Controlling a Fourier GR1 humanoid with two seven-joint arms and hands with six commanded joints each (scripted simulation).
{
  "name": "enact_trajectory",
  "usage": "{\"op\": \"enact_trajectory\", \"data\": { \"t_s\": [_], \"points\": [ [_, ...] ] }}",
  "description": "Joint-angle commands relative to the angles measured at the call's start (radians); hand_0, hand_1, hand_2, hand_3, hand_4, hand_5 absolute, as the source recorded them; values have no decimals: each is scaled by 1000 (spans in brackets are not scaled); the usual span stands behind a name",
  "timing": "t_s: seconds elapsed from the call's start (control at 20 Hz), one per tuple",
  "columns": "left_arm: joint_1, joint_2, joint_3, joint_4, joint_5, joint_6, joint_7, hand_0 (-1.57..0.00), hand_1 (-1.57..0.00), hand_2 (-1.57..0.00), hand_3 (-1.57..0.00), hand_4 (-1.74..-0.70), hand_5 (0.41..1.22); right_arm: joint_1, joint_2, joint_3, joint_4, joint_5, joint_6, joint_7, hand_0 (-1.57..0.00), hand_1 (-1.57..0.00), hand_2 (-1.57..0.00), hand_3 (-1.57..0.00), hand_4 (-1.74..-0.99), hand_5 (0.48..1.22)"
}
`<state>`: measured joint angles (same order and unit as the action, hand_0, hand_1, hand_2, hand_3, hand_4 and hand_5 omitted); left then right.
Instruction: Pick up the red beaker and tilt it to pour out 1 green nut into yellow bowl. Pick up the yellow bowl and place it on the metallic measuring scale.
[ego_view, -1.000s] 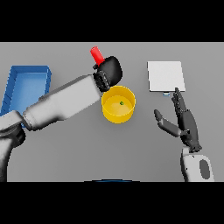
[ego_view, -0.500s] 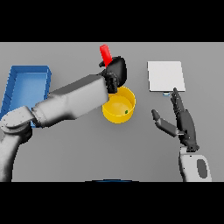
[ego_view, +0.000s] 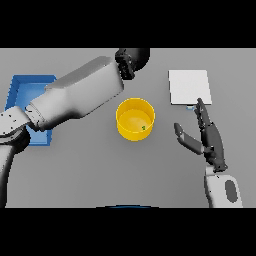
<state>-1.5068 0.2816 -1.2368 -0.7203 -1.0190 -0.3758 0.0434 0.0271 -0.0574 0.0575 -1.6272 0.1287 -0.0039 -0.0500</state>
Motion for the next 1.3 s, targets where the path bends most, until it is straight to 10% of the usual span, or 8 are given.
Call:
{"op": "enact_trajectory", "data": {
  "t_s": [0.0, 0.05, 0.4, 0.75, 1.25],
  "points": [
    [-41, 23, 18, 19, 7, 11, 4, -1571, -1330, -1315, -1359, -1664, 1196, 9, 10, 9, -1, -1, 4, -7, 1, 1, 1, 1, -1224, 615],
    [-78, 33, 33, 38, 17, 26, 2, -1571, -1378, -1366, -1212, -1679, 1201, 6, 5, 3, -5, -12, 11, -6, 1, 1, 1, 1, -1231, 620],
    [-232, 157, 300, 352, 262, 70, 54, -1571, -1530, -1528, -1445, -1611, 1217, -12, -16, 3, 1, -14, 26, 3, 1, 1, 1, 1, -1292, 645],
    [-109, 313, 552, 506, 605, 237, 109, -1571, -1563, -1562, -1403, -1714, 1220, -28, -22, 23, 29, 18, 28, -43, 1, 1, 1, 1, -1301, 652],
    [219, 367, 674, 482, 926, 432, 330, -1571, -1570, -1570, -1464, -1738, 1221, -38, -18, 21, 41, 6, 31, -29, 1, 1, 1, 1, -1302, 671]
  ]
}}
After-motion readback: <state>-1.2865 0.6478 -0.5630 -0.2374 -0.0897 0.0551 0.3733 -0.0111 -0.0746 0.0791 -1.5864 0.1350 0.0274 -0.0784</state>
